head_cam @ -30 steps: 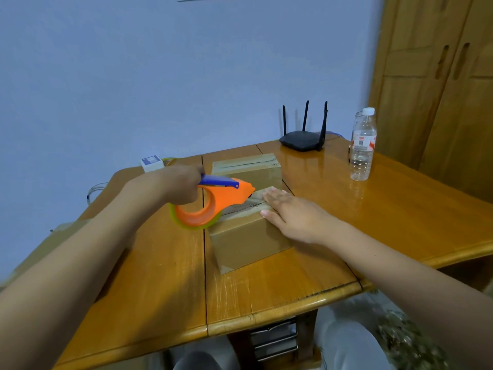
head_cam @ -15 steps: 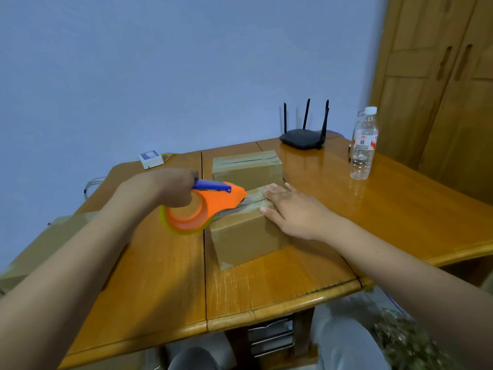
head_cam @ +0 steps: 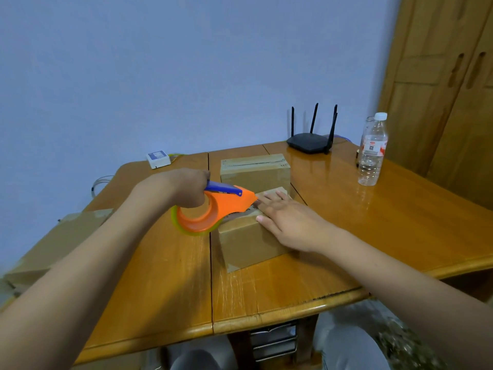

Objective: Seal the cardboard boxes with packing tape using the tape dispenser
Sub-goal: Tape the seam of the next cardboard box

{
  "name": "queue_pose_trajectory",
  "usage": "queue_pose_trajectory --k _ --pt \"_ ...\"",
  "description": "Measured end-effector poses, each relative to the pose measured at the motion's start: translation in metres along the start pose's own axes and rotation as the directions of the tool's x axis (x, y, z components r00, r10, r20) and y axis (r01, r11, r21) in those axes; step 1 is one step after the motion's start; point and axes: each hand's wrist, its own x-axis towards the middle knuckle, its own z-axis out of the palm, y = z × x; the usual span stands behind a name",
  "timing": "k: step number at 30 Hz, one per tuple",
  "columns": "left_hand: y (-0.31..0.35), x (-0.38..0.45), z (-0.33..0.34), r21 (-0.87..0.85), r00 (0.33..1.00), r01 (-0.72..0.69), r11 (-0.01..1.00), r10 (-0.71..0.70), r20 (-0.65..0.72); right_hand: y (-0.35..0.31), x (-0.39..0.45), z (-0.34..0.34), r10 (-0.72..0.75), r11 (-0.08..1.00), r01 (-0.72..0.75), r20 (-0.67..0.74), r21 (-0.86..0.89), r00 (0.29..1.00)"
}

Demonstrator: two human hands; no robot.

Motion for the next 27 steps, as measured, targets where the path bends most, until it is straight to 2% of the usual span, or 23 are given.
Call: queue_pose_trajectory --k 10,16,21,27 --pt "0.003 0.002 0.003 0.049 0.998 0.039 0.998 -0.037 -0.044 -0.002 0.002 -0.001 0.049 0.998 -0.049 0.014 0.039 0.999" --pt "-0.007 -0.005 0.002 0.076 0.999 0.032 0.997 -0.033 0.008 0.0 0.001 -0.003 0.059 0.998 -0.059 0.009 0.031 0.998" --pt "-0.032 -0.024 0.01 0.038 0.995 0.094 0.995 -0.096 0.04 0.001 0.001 -0.003 0.062 0.998 -0.062 0.0 0.029 0.998" --pt "-0.029 -0.032 0.024 -0.024 0.996 0.089 0.996 -0.089 0.005 -0.013 -0.002 -0.011 0.025 0.999 -0.023 0.048 -0.046 0.999"
